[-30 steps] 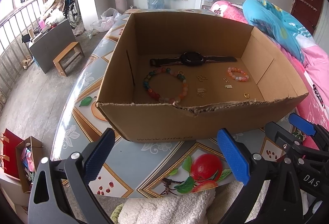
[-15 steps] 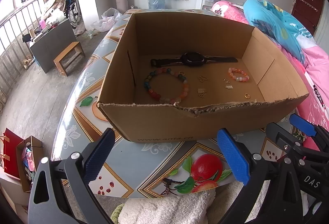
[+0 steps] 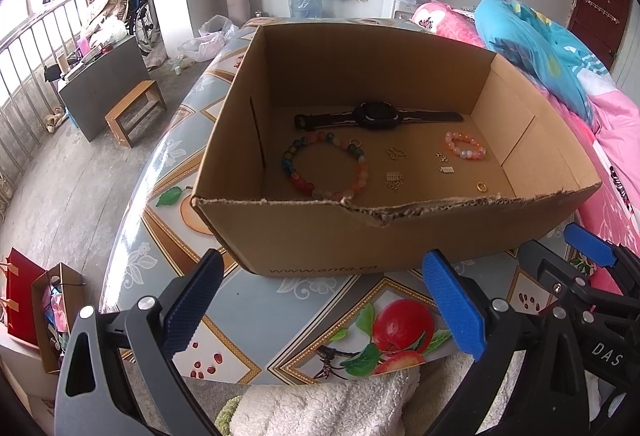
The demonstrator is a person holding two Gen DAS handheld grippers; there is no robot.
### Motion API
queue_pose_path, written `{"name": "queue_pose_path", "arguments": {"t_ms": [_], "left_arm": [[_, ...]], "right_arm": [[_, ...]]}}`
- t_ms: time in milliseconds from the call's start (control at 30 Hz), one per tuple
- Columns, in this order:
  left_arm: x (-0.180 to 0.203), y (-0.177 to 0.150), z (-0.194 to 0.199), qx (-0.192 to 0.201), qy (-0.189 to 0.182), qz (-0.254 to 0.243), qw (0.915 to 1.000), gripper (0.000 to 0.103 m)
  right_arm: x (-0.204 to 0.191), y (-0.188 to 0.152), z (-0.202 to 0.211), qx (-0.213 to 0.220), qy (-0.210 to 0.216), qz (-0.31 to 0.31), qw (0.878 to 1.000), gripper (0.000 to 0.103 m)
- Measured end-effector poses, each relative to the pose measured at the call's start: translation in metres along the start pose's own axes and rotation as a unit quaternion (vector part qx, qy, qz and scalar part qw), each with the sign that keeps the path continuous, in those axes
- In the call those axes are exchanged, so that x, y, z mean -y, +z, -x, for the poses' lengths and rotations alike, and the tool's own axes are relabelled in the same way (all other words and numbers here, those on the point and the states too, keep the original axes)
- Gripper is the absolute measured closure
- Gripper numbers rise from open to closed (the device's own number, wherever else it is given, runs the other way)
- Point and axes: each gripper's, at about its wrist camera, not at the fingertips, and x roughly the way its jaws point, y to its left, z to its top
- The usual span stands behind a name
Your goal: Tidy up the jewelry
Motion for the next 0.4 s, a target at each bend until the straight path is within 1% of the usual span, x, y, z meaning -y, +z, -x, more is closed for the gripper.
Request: {"name": "queue_pose_path", "arguments": {"t_ms": [400], "left_arm": [[0.0022,-0.0003,-0.002,-0.003,0.004,-0.009,0.9999,0.006]], "right_arm": [[-0.0001,-0.0017,-0.0007,-0.001,-0.001,-0.003,1.0,0.023]]}}
